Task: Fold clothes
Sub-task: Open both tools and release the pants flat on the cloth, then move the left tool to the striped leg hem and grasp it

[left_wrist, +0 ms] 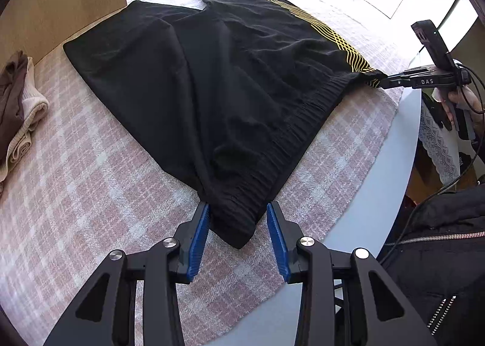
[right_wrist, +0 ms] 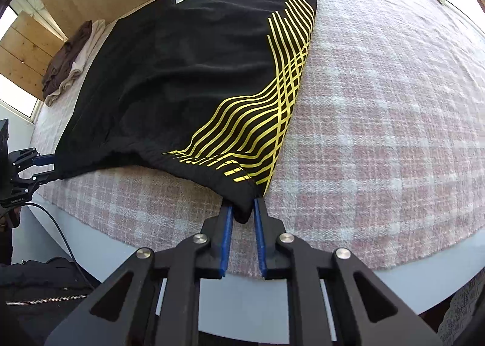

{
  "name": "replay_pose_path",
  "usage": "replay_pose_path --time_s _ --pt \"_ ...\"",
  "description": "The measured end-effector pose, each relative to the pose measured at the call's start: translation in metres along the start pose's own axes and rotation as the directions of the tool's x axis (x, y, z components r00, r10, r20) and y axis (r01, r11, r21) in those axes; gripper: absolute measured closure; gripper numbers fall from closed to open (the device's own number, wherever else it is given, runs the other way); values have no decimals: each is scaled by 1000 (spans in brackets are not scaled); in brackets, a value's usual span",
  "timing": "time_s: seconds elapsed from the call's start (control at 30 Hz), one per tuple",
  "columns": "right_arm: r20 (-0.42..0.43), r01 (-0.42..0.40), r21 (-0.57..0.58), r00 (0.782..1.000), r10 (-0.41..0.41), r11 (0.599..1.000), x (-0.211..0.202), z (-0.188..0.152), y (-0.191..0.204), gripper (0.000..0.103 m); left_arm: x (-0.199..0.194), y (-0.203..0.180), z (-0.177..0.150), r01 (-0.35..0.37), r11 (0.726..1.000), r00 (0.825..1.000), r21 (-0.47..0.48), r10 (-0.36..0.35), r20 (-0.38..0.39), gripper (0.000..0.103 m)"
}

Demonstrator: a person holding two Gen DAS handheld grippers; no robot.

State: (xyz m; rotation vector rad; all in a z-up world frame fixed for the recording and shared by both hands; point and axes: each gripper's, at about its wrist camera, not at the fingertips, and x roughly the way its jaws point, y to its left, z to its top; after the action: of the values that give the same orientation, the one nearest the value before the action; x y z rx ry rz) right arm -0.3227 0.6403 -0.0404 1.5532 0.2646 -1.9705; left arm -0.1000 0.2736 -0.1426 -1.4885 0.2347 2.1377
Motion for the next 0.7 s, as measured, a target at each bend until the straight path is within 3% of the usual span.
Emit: replay_pose_path --time_s 0.07,0.2,0.27,0.3,0.33,0.47,0.57,0.7 --pt "-6 34 46 999 -34 998 -9 -3 -13 89 -10 0 3 10 1000 1000 3 -10 14 67" --pt "-31 84 -16 996 -85 996 -32 -16 -10 87 -20 -12 22 59 998 997 31 -61 51 63" --pt "10 87 -9 996 -87 996 -52 -16 -10 71 -16 -31 41 101 992 992 74 -106 71 62" --pt "27 86 -3 996 -85 996 -59 -15 -12 53 -13 -44 51 115 988 989 103 -123 81 61" --pt "35 75 8 997 -75 997 -62 -10 -18 48 -9 -58 61 125 983 986 135 -138 89 59" --pt "68 31 49 997 -34 998 -69 13 -40 48 10 -117 100 149 954 973 258 -189 134 52" --pt "78 -29 39 997 26 999 -48 46 -33 48 31 -161 123 154 938 967 311 -208 148 52" --pt "60 -113 8 992 112 994 -19 67 -53 48 61 -197 143 171 952 973 256 -204 110 45"
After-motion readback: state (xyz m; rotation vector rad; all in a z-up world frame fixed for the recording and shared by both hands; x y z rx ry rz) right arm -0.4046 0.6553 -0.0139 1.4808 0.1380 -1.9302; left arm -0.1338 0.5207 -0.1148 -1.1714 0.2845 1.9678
